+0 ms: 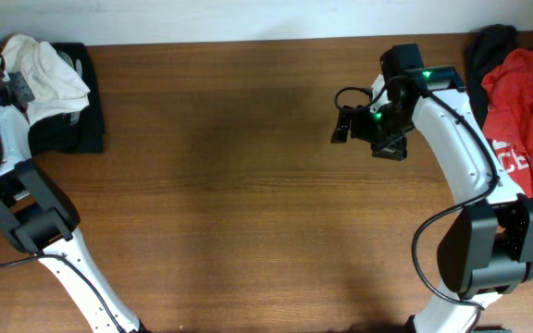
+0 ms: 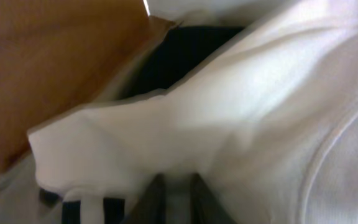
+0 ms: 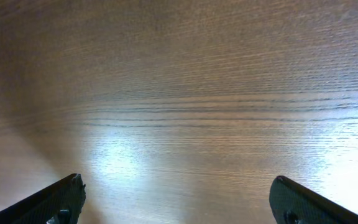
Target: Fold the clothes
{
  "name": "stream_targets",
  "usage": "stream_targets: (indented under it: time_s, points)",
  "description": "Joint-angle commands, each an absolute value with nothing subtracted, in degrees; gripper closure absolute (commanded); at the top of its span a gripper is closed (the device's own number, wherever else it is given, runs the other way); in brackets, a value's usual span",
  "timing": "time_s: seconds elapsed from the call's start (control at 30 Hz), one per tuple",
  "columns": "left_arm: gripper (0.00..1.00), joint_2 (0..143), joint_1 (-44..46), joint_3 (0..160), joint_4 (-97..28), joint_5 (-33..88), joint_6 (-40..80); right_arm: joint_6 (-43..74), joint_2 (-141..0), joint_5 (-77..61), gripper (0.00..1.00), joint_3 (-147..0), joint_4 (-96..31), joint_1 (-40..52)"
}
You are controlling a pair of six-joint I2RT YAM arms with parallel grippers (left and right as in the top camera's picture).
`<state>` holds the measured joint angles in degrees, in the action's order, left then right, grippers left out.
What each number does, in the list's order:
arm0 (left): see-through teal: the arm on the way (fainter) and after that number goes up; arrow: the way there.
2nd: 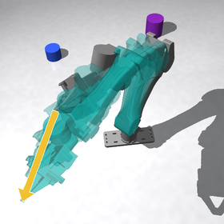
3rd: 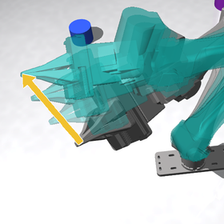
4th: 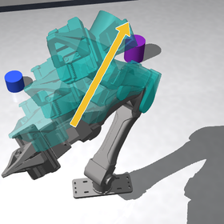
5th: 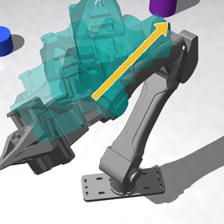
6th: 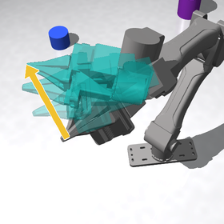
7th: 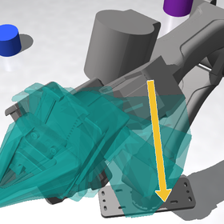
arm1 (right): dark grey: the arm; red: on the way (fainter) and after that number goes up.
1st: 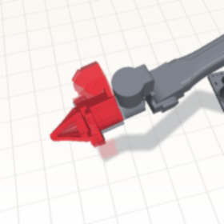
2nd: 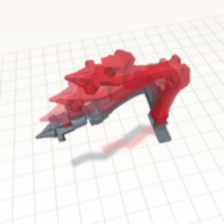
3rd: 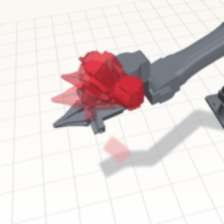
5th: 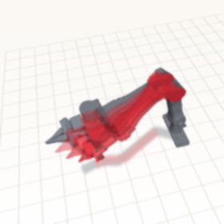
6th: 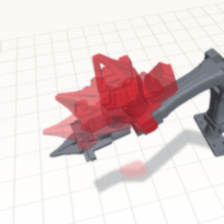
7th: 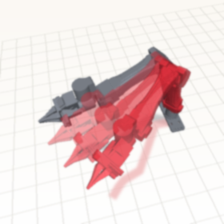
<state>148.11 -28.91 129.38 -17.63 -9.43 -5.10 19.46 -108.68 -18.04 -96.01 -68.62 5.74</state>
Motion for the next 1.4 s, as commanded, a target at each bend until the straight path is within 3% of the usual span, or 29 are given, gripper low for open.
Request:
stream_targets:
  time_s: [0.0,0.03,0.07,0.13,0.27,0.57,0.8,0.97,1.13,1.27,1.37]
  points:
    - [0.41,147.0,-28.3,144.0,-27.5,-8.8,-1.6,21.5,-107.9,-17.4,0.01,-96.7,-68.8,6.8]
    - [0.28,146.3,-28.3,147.9,-30.6,-7.3,2.7,21.5,-107.2,-17.4,0.01,-96.7,-69.0,6.8]
    - [0.01,144.9,-28.3,151.3,-33.5,-4.6,7.1,21.5,-106.0,-17.4,0.01,-96.7,-69.2,6.8]
    - [0.01,141.7,-28.2,153.9,-38.0,3.2,10.3,21.5,-102.0,-17.4,0.01,-96.7,-70.0,6.8]
    - [0.01,130.6,-28.0,154.2,-53.0,37.6,10.7,21.3,-83.4,-17.3,0.01,-96.7,-78.1,6.8]
    - [0.01,114.7,-27.5,154.2,-80.3,38.2,8.2,24.2,-50.0,-15.6,0.01,-93.1,-88.4,6.8]
    - [0.01,100.0,-27.5,154.2,-93.1,39.8,4.2,32.8,-29.3,-15.9,0.01,-65.4,-71.7,6.7]
    - [0.01,87.8,-27.5,150.7,-96.7,39.9,1.6,35.0,-27.4,-15.7,0.01,-61.1,-66.5,6.7]
    - [0.01,70.2,-27.5,126.7,-94.7,41.2,-2.6,35.0,-27.4,-13.2,0.01,-61.1,-66.6,6.7]
    - [0.01,54.2,-27.5,95.7,-78.5,41.2,-1.0,35.0,-27.4,-12.8,0.01,-61.1,-66.6,6.7]
    - [0.01,47.9,-27.5,80.1,-72.9,41.1,-0.9,35.0,-27.4,-12.8,0.01,-61.1,-66.6,6.7]
